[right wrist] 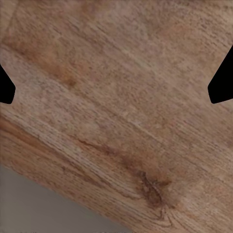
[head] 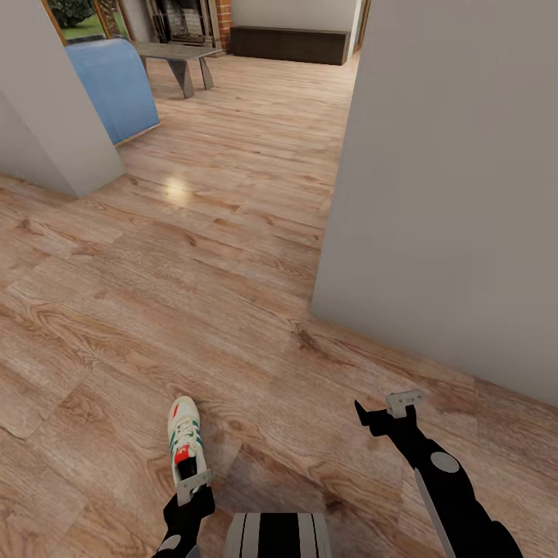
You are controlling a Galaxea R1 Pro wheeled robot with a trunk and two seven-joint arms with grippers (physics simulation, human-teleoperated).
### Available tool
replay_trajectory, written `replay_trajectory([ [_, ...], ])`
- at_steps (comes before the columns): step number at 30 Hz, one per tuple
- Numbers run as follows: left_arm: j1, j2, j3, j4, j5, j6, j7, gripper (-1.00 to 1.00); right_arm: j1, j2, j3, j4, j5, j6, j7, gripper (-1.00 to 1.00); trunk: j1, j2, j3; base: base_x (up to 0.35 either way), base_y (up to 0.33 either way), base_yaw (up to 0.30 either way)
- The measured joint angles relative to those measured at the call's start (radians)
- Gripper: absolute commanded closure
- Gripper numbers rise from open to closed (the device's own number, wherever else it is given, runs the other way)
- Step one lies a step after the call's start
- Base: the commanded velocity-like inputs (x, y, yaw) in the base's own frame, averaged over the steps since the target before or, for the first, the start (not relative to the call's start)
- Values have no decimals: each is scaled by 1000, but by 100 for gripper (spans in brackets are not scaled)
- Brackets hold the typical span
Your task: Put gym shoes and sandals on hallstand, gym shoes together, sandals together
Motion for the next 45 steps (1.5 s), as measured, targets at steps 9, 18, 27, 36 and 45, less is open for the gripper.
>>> replay_trajectory([
  [9, 0, 1, 1, -5, -1, -1, -6, 100, 0, 0, 0, -1, 0, -1, 0, -100, 0, 0, 0, 0, 0, 0],
  [18, 0, 2, 1, -8, -1, -2, -11, 100, 0, -1, 0, -1, 0, -1, 0, -100, 0, 0, 0, 0, 158, 0],
  [27, 0, 2, 1, -8, -1, -2, -11, 100, 0, -3, 0, -1, 0, -1, 0, -100, 0, 0, 0, 0, 231, 0],
  [36, 6, 3, 0, -9, -1, -26, -12, 100, 0, -3, 0, -2, 0, 0, 0, -100, 0, 0, 5, 0, 30, 0],
  [45, 15, 3, -1, -9, -1, -59, -11, 100, 0, -4, 0, -2, 0, 0, 0, -100, -1, 0, 21, 0, 2, -27],
])
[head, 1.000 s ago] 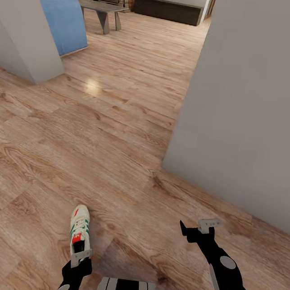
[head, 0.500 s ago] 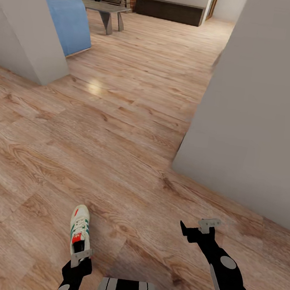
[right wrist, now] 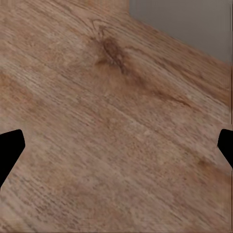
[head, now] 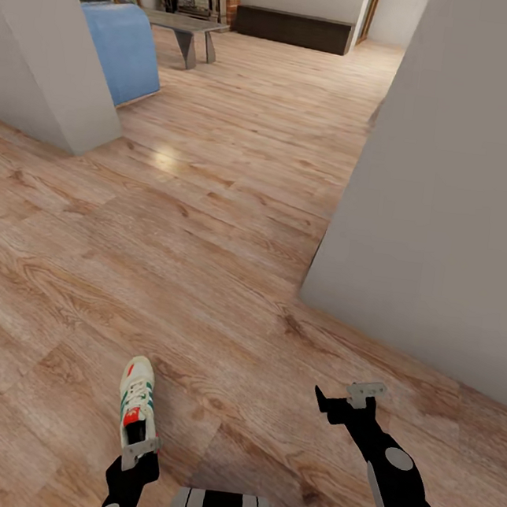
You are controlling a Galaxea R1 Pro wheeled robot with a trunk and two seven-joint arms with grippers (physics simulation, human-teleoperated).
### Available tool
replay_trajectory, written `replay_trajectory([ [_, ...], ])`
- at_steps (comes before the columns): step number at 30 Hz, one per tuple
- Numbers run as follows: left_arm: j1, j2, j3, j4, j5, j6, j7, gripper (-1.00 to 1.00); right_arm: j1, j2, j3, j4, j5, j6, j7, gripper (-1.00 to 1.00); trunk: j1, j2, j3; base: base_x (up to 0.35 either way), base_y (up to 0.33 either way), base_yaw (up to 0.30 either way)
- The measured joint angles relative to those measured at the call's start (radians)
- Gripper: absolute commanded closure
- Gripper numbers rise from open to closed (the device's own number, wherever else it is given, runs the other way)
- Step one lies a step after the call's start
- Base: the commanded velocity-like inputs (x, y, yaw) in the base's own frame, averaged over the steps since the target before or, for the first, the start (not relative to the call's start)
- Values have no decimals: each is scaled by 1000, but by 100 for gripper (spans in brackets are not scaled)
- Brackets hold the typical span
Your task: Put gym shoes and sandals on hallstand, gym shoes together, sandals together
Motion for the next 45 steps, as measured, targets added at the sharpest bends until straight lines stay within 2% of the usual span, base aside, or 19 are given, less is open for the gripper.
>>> replay_trajectory([
  [4, 0, 3, -9, 0, -8, -1, -1, 100, 2, -1, 0, 20, 2, -4, 0, -100, -2, 1, 22, 0, 0, -61],
  [8, 7, 37, -11, 0, -23, -1, 0, 100, 11, -2, -2, 74, 3, -14, 0, -100, -4, 2, 43, 0, 0, -61],
  [10, 13, 74, -7, 1, -27, -2, -1, 100, 25, -2, -8, 127, 3, -54, -1, -100, -4, 2, 54, 0, 0, -61],
  [11, 17, 97, -13, 1, -32, -2, -2, 100, 33, -3, -14, 173, 3, -103, -1, -100, -5, 3, 60, 0, 0, -61],
  [12, 22, 107, -8, 2, -31, -2, -3, 100, 37, -3, -17, 199, 3, -133, -1, -100, -5, 3, 65, 0, 0, -61],
  [14, 53, 137, -5, 1, -32, -5, -7, 100, 46, -3, -28, 295, 4, -241, -1, -100, -6, 3, 76, 0, 0, -61],
  [18, 104, 168, -10, -5, -34, -34, -18, 100, 54, -3, -40, 432, 3, -360, -1, -100, -8, 4, 98, 0, 0, -61],
  [20, 123, 174, -10, -9, -34, -71, -22, 100, 55, -4, -51, 488, 3, -401, -2, -100, -9, 5, 109, 0, 0, -61],
  [22, 156, 176, -10, -13, -34, -122, -25, 100, 61, -4, -97, 582, 2, -471, -1, -100, -10, 5, 119, 0, 0, -61],
  [24, 167, 176, -11, -14, -35, -133, -26, 100, 64, -4, -121, 630, 2, -507, -2, -100, -11, 6, 130, 0, 0, -61],
  [29, 184, 178, -11, -10, -34, -143, -26, 100, 67, -5, -153, 725, 2, -599, -3, -100, -13, 7, 157, 0, 0, -61],
  [33, 198, 173, -10, -12, -35, -145, -26, 100, 68, -10, -161, 805, 1, -652, -9, -100, -15, 8, 179, 0, 0, -61],
  [37, 204, 171, -9, -10, -34, -144, -26, 100, 68, -11, -163, 848, -1, -671, -22, -100, -17, 9, 201, 0, 0, -61],
  [45, 205, 170, -9, -7, -35, -144, -26, 100, 68, -11, -164, 864, -1, -677, -29, -100, -20, 11, 245, 0, 0, -61],
])
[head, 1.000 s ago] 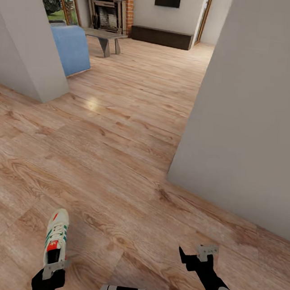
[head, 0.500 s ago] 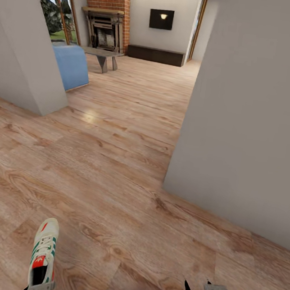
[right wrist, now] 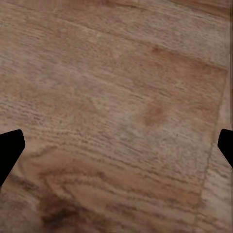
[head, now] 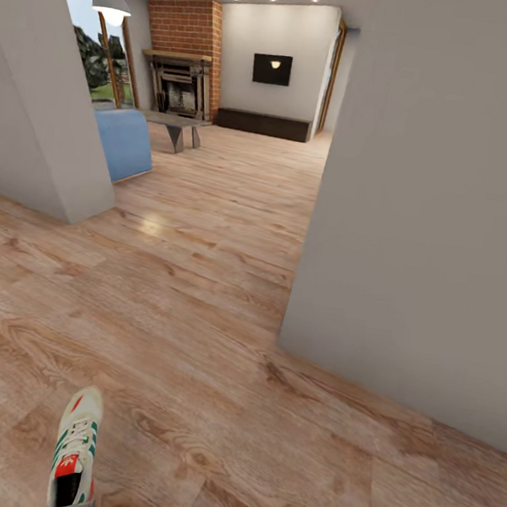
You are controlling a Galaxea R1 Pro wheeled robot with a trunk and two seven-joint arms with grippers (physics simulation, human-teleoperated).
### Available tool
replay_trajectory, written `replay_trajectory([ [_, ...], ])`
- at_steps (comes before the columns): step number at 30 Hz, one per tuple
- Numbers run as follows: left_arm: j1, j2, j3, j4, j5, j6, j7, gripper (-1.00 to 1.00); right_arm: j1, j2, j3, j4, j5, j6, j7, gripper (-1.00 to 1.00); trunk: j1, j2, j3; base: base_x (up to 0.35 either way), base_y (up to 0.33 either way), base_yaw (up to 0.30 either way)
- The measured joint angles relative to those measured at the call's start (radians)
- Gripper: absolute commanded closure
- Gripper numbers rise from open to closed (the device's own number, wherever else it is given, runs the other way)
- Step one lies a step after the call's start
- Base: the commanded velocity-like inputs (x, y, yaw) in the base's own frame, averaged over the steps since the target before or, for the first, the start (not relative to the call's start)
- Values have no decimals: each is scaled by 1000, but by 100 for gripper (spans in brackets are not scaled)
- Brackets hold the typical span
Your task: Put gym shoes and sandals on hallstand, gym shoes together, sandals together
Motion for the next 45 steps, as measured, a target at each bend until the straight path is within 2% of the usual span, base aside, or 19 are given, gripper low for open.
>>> replay_trajectory([
  [14, 1, 0, 0, 3, 0, 0, 0, 100, 0, 1, 0, 2, 0, 0, 0, -100, -6, 3, 69, 0, 0, -35],
  [45, 1, 0, 0, 5, 0, 0, 0, 100, 0, 1, 1, 3, 0, 0, 0, -100, -125, 220, 167, 0, 0, 0],
])
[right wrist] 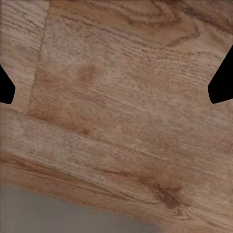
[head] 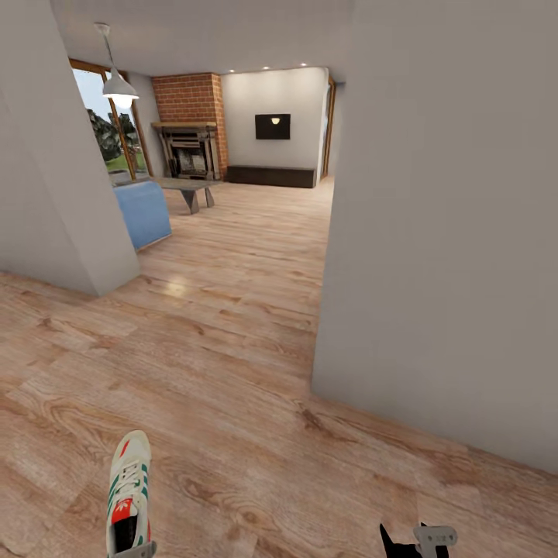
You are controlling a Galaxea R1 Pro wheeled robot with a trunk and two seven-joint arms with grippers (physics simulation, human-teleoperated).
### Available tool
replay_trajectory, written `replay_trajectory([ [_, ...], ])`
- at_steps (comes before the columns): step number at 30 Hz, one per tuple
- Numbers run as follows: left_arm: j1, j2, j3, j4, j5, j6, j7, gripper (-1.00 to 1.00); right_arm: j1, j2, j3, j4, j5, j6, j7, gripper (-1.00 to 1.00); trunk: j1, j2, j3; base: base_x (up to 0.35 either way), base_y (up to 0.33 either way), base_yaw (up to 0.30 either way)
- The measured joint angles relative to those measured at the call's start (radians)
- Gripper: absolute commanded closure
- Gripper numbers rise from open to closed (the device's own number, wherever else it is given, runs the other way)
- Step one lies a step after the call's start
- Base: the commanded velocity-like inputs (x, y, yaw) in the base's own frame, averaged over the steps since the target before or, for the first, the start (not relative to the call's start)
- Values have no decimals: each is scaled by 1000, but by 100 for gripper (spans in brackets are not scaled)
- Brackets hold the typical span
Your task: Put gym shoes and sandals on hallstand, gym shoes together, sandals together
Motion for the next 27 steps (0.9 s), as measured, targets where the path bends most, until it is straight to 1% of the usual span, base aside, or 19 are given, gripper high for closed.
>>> replay_trajectory([
  [12, 0, 0, 0, 0, 0, 0, 0, 100, 0, 2, 2, 1, 0, 2, 1, -100, -46, 84, 38, 0, 0, -1],
  [15, 0, 0, 1, 0, 0, 0, 0, 100, 0, 2, 2, 1, 0, 2, 1, -100, -58, 105, 48, 0, 0, -79],
  [20, 0, 0, 1, 0, 0, -1, 0, 100, 0, 1, 0, -1, 0, 2, 1, -100, -77, 140, 66, 0, 0, -196],
  [27, 0, 0, 1, 1, 0, -2, 0, 100, 0, 1, 0, -1, 0, 2, 1, -100, -77, 140, 72, -5, 4, -268],
])
